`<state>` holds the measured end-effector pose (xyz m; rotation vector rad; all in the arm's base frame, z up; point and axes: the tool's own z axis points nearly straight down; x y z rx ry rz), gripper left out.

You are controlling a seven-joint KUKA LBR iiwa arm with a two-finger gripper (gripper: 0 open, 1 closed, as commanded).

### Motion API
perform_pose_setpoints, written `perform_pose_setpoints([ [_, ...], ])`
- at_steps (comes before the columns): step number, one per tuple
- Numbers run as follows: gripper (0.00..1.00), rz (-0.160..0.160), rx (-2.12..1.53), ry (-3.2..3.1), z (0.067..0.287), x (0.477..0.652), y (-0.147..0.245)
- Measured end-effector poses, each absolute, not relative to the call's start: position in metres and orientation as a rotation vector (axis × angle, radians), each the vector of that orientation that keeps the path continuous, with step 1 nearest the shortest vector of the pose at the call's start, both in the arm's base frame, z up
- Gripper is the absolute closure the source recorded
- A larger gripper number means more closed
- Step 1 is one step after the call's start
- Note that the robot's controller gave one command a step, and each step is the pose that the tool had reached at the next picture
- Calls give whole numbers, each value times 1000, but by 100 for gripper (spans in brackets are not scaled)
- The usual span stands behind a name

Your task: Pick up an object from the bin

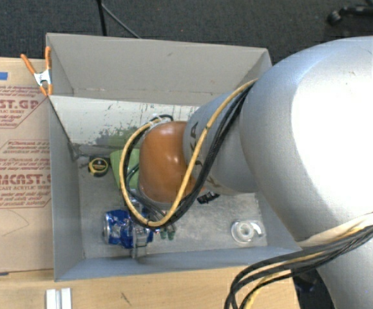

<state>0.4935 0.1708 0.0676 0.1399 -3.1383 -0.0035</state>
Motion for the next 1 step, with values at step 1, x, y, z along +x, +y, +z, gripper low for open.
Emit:
perform_pose_setpoints([
  [1, 100, -5, 140, -3138, 69, 494, 171],
])
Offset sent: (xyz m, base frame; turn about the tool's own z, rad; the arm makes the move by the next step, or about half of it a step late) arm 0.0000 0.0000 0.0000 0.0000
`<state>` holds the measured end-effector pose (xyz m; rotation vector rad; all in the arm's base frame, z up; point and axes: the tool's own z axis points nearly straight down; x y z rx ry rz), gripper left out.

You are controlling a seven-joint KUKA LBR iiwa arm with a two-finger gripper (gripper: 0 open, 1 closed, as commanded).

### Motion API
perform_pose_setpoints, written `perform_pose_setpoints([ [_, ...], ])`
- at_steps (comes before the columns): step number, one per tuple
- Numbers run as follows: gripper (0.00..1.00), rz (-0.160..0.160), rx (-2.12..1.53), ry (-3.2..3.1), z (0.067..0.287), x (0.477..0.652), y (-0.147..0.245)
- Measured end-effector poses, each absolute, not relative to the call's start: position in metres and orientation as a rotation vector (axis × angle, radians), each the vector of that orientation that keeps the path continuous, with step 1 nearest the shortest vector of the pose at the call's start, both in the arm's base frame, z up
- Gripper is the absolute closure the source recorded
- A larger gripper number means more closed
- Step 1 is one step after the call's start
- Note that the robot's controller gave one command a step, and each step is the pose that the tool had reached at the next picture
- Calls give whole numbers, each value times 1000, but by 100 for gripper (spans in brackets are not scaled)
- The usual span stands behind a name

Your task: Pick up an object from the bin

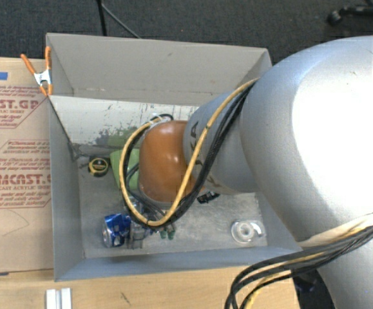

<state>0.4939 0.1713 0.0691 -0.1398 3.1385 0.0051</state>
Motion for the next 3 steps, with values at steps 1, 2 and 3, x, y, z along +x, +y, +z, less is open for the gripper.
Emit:
perform_pose_setpoints([
  [1, 100, 4, -141, 3133, 122, 495, 172],
  [2, 100, 4, -143, 3134, 164, 496, 173],
  [3, 100, 4, -145, 3133, 200, 497, 174],
])
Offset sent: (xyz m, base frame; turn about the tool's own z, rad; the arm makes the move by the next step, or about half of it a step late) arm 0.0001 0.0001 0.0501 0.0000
